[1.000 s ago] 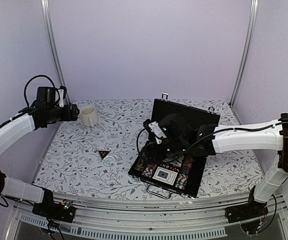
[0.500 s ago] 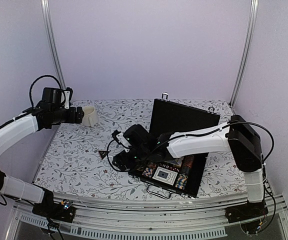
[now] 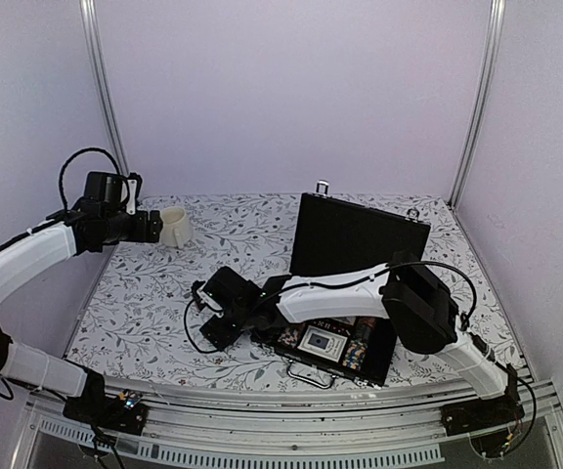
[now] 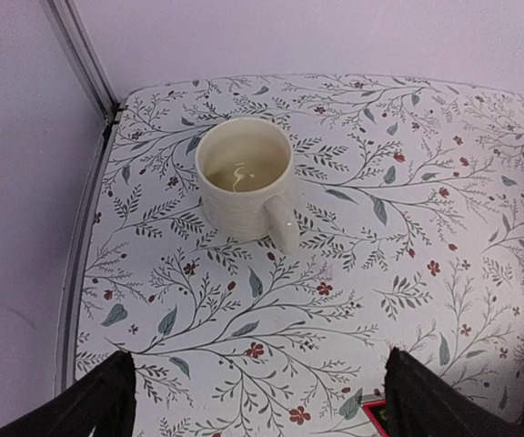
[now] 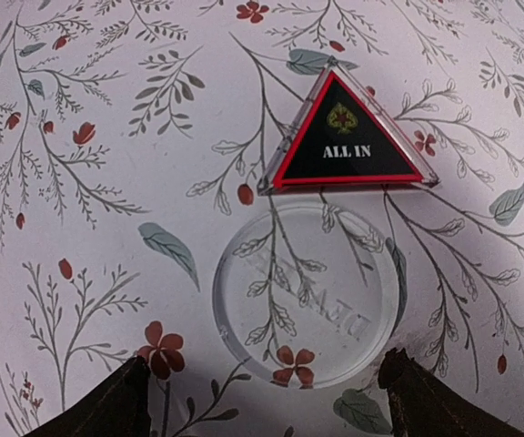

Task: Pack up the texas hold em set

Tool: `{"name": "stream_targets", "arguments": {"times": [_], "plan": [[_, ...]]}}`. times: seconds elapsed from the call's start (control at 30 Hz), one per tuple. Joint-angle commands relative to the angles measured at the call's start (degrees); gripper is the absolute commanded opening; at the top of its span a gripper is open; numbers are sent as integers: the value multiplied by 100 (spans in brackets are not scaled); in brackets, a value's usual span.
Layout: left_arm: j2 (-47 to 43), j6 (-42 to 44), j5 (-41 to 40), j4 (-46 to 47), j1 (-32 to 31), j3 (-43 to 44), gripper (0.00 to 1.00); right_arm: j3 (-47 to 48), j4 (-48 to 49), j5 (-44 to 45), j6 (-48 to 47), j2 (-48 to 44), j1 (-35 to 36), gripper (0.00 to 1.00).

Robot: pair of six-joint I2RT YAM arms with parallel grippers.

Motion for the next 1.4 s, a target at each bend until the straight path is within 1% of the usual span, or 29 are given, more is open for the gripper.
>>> {"name": "stream_targets", "arguments": {"times": [0.0, 0.4, 0.53, 0.7, 1.03, 1.23, 1.37], "plan": [[57, 15, -73, -64, -68, 17, 95, 349, -497, 490, -95, 278, 4, 89], [53, 29, -191, -85, -103, 17, 95, 838, -488, 106, 6, 774, -46, 88], [29, 32, -201, -86, -118, 24, 95, 976, -481, 0, 75, 923, -110, 86], [18, 24, -178, -86, -119, 26, 95, 1030, -477, 11, 65, 1047, -138, 78], [24, 30, -177, -82, -113, 35, 94, 1025, -480, 9, 17, 1135, -146, 53], [26, 34, -204, -82, -114, 31, 94, 965, -478, -64, -2, 970, -145, 45], [40, 41, -213, -86, -116, 30, 94, 649, -469, -218, -13, 609, -131, 44]]}}
